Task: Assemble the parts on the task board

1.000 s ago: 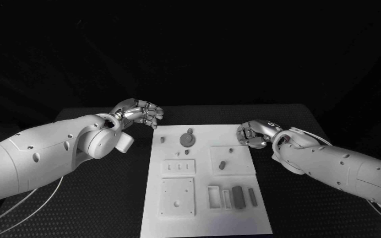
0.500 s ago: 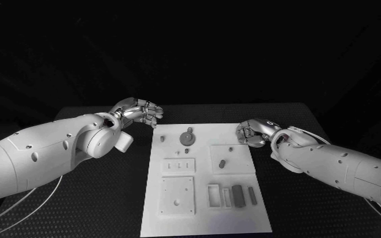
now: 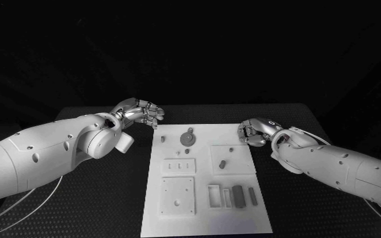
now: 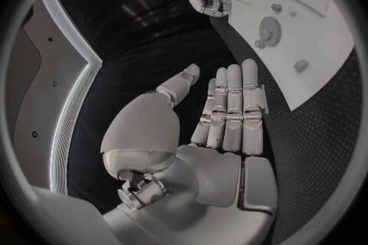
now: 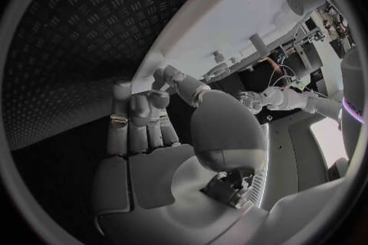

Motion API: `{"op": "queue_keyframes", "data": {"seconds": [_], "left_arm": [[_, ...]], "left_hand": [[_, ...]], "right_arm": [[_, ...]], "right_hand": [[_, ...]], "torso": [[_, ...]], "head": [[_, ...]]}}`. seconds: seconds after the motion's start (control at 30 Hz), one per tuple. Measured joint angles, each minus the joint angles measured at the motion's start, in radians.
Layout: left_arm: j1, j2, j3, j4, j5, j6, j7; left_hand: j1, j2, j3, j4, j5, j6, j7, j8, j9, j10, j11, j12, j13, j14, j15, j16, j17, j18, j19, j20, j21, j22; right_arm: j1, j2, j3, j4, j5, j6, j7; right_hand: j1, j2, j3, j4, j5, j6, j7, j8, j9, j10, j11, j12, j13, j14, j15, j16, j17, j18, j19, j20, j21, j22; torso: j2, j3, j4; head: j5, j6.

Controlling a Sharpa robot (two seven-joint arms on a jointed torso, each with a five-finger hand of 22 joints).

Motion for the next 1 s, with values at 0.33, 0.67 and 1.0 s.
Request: {"op": "queue_keyframes", "data": {"seconds": [0.33, 0.67, 1.0], "left_arm": [[0.000, 0.000, 0.000, 0.001, -0.021, 0.001, -0.005], [0.000, 0.028, 0.000, 0.011, -0.066, -0.007, -0.060], [0.000, 0.084, 0.000, 0.030, -0.091, -0.056, -0.181]], "left_hand": [[-0.012, 0.012, -0.007, 0.008, 0.000, 0.036, -0.011, 0.005, 0.003, 0.019, -0.011, 0.005, 0.009, 0.006, 0.001, -0.004, 0.006, 0.004, 0.000, 0.000, 0.000, 0.007], [-0.050, 0.010, -0.027, 0.038, 0.000, 0.068, -0.022, 0.010, 0.002, 0.045, -0.023, 0.011, 0.021, 0.025, -0.011, -0.004, 0.018, 0.003, 0.015, -0.015, -0.001, 0.019], [-0.144, -0.017, -0.058, 0.084, 0.000, 0.013, 0.006, -0.049, -0.034, 0.045, -0.023, 0.006, 0.035, 0.025, -0.011, -0.004, 0.027, 0.001, 0.015, -0.015, -0.001, 0.028]], "right_arm": [[0.000, -0.006, 0.003, 0.024, -0.009, -0.017, -0.020], [0.053, -0.021, 0.023, 0.164, -0.072, -0.029, -0.099], [0.090, 0.003, 0.023, 0.295, -0.138, -0.005, -0.192]], "right_hand": [[0.000, 0.000, 0.005, -0.005, 0.000, 0.003, -0.003, 0.003, 0.005, 0.004, -0.004, 0.004, 0.000, 0.005, -0.002, 0.000, 0.000, -0.001, 0.004, -0.004, 0.004, 0.000], [0.000, 0.000, 0.011, -0.011, 0.000, 0.007, -0.007, 0.004, 0.009, 0.008, -0.008, 0.004, -0.001, 0.012, -0.006, 0.000, -0.001, 0.000, 0.012, -0.006, 0.008, 0.000], [0.000, 0.000, 0.011, -0.011, 0.000, 0.010, -0.010, 0.003, 0.011, 0.011, -0.011, 0.004, -0.001, 0.017, -0.008, 0.000, -0.001, 0.001, 0.016, -0.009, 0.008, 0.000]], "torso": [[0.000, 0.0012, -0.0012], [-0.002, 0.0012, -0.0045], [-0.023, -0.0040, -0.0184]], "head": [[0.001, 0.001], [0.007, 0.009], [0.028, 0.017]]}}
